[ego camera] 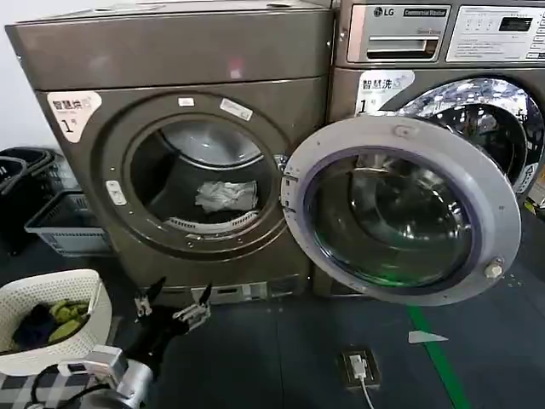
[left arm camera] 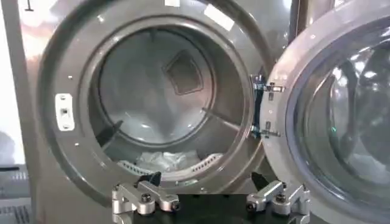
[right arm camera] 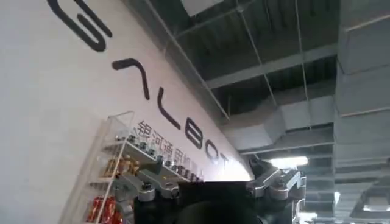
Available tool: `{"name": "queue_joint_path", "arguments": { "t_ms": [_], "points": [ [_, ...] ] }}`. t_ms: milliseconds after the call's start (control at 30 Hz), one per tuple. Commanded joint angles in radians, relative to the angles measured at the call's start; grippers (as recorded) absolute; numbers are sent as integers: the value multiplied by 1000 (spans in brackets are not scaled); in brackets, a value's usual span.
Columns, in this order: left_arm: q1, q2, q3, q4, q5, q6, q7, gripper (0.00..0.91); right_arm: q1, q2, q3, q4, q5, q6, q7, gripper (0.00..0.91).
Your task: Grasp the clothes from the dryer.
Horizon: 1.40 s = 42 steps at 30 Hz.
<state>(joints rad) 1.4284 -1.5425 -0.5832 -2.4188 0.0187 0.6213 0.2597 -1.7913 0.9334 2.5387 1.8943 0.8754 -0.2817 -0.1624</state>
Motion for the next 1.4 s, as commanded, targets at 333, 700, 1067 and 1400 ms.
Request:
{"name": "queue_joint_path", "arguments": {
  "t_ms": [333,700,1067,1400],
  "points": [
    [2,8,-2,-13,-4,-3,0,907,-8,0,15,12,49,-1,-7,907],
    [5,11,-2,-21,-12,2,0,907,-9,1,13,18,52,-1,-15,907],
    [2,7,-1,-19,-19,3,2,907,-5,4,8,18,52,5,-20,907],
    [-1,4,-2,-17,-20,5,5,907,1,5,3,20,51,5,-21,907]
  ]
}}
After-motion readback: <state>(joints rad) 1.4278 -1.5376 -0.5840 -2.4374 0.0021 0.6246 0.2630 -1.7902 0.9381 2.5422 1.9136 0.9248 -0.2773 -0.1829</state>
